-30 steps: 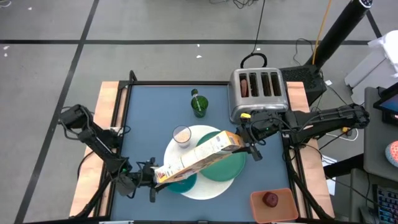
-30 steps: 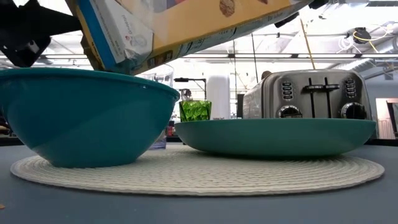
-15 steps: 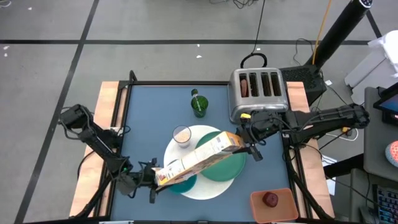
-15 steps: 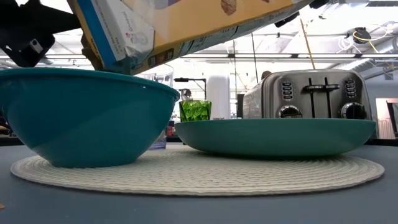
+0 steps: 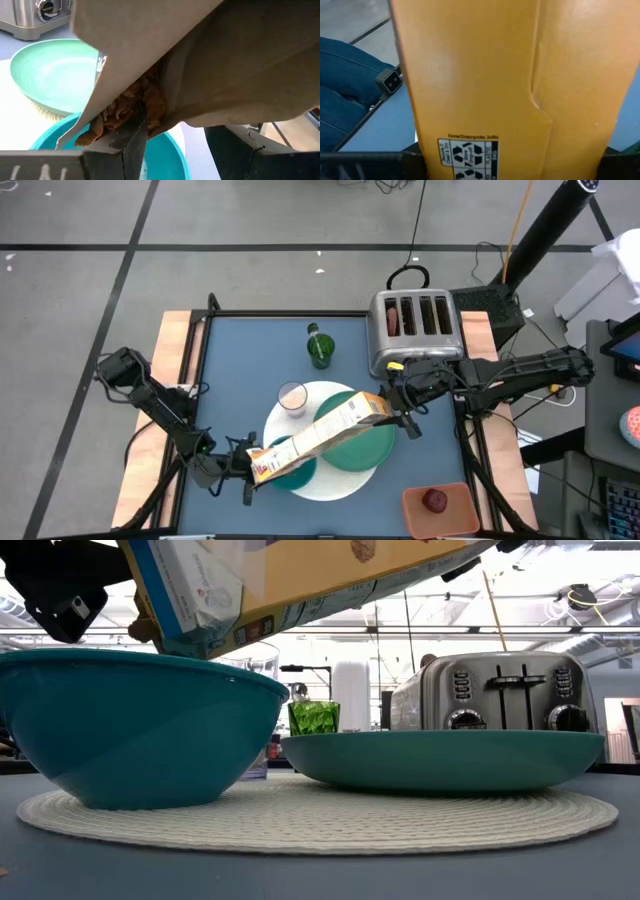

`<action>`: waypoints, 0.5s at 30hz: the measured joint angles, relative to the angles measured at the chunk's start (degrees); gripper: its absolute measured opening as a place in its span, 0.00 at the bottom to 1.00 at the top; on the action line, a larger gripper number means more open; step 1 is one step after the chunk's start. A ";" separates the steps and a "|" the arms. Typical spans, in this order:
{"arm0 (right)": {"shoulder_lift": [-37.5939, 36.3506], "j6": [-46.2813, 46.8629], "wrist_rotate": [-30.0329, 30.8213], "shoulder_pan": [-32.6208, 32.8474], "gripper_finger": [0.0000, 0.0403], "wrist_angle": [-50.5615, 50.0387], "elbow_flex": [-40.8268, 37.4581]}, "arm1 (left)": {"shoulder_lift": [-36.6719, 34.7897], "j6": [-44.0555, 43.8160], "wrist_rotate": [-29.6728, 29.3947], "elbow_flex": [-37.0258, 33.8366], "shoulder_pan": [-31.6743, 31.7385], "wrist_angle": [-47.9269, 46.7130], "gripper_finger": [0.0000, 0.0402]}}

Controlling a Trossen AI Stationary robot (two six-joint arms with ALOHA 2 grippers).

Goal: Arrange a breakfast setting
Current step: Pour the cereal from the cereal box into the blue bowl

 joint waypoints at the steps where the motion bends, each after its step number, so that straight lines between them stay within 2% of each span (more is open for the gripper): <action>1: 0.00 0.01 0.04 0.00 0.49 0.22 0.00 | 0.00 -0.15 0.09 0.00 0.00 0.03 0.49; 10: 0.00 0.08 1.19 0.00 0.49 1.82 -0.02 | -0.02 -3.45 4.03 0.00 0.00 0.89 0.49; 15: 0.00 0.14 1.24 0.00 0.49 1.80 0.00 | -0.02 -4.04 4.31 0.00 0.00 0.90 0.49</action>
